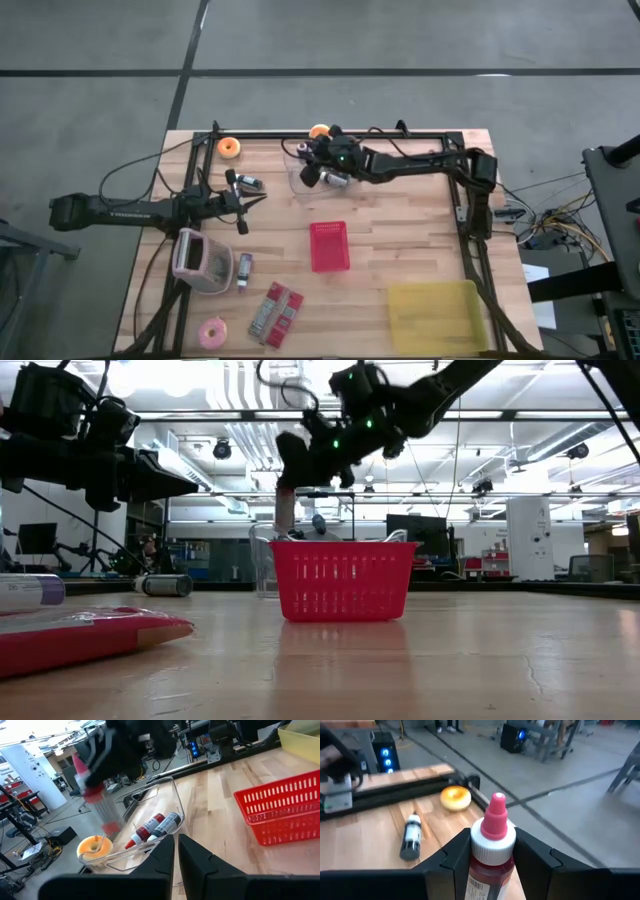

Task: Pick & Place Food Item
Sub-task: Put the pink food coloring bottle into the transparent bin, then put the black food coloring bottle into the transparent bin

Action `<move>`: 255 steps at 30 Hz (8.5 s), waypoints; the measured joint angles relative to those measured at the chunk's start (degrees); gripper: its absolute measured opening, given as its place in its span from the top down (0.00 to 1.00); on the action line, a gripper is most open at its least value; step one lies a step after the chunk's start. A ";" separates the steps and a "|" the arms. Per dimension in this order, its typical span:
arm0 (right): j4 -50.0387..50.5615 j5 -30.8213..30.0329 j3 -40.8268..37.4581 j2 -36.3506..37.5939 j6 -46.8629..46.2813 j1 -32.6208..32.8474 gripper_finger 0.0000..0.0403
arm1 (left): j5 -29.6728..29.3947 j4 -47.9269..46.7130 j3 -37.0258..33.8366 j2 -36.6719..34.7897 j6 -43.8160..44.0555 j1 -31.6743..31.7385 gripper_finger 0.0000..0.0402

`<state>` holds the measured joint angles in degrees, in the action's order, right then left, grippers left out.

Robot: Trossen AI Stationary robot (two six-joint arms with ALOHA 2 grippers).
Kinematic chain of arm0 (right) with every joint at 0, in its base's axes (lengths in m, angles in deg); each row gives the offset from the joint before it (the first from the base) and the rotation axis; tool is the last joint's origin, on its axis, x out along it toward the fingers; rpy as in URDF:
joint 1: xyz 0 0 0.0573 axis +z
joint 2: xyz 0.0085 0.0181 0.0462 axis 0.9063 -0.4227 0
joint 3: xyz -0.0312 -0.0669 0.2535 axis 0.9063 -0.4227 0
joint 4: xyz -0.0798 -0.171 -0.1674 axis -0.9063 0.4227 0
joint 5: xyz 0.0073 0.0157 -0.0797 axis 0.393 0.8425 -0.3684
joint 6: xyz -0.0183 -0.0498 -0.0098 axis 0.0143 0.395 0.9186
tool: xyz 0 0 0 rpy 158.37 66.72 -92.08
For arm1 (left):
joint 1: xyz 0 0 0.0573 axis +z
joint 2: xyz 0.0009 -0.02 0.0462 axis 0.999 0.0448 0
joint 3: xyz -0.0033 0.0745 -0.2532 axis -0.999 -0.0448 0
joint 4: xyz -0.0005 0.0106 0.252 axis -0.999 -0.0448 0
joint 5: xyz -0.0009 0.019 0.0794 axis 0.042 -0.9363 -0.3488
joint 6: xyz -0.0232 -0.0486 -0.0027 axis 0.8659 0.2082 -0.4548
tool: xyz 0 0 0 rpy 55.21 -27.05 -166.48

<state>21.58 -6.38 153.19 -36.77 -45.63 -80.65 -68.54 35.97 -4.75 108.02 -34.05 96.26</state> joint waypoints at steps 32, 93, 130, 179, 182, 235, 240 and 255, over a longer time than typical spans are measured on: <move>-10.44 4.98 -3.54 -10.86 -10.06 -0.32 0.69 | 0.00 0.01 0.00 0.07 0.01 0.01 0.93; -12.94 4.58 -2.89 -10.46 -8.78 -0.49 0.47 | 0.02 0.01 0.01 0.07 0.00 0.00 0.93; -4.81 4.35 -4.68 2.86 3.44 8.79 0.47 | 0.00 0.00 -0.01 0.06 0.00 0.00 0.93; -10.34 -3.68 -50.73 53.58 7.27 13.13 0.47 | 0.02 -0.01 -0.02 0.22 0.01 0.00 0.93; -10.30 -3.70 -50.73 53.75 7.39 13.13 0.47 | 0.01 -0.01 -0.02 0.22 0.01 0.00 0.93; -9.94 -3.86 -50.68 53.68 7.85 13.15 0.47 | -1.86 -35.41 23.91 6.31 27.80 0.05 0.93; -9.94 -3.86 -50.68 53.68 7.82 13.14 0.47 | -4.83 -53.44 36.62 14.43 28.38 0.14 0.93; -9.94 -3.86 -50.68 53.68 7.72 13.15 0.47 | -2.83 -83.53 57.69 41.56 43.99 12.21 0.93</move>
<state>11.64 -10.24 102.50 16.92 -37.91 -67.50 -71.38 -47.56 52.93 149.58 9.94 108.47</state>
